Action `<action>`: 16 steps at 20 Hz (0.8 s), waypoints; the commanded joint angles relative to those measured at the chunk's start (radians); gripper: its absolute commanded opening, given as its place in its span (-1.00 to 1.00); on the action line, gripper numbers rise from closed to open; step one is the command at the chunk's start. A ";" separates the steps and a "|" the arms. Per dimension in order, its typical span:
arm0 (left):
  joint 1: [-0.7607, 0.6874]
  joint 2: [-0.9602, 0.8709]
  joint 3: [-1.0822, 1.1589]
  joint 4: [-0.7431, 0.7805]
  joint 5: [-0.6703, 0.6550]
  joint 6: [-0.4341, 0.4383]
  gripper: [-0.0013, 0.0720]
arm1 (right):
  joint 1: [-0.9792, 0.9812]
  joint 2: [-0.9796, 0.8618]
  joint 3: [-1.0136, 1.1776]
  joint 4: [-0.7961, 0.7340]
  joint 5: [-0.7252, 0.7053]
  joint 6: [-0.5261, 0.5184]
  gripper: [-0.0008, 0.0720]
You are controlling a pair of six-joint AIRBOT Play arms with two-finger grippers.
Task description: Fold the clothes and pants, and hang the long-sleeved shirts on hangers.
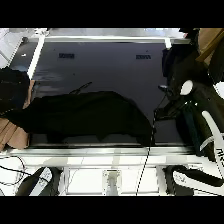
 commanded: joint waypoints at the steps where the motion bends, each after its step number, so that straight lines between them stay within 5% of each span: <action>1: 0.000 -0.002 0.000 0.001 0.000 0.000 -0.91 | -0.008 0.004 -0.140 0.083 -0.232 -0.068 0.28; 7: 0.000 -0.002 0.000 0.000 0.000 0.000 -0.91 | -0.008 -0.129 -0.130 0.175 -0.357 -0.222 0.28; 15: 0.000 -0.001 0.000 -0.003 -0.038 -0.004 -0.91 | -0.008 -0.229 -0.035 0.178 -0.351 -0.257 0.27; 16: 0.000 -0.001 0.000 -0.003 -0.038 -0.003 -0.91 | -0.008 -0.233 -0.035 0.190 -0.337 -0.267 0.08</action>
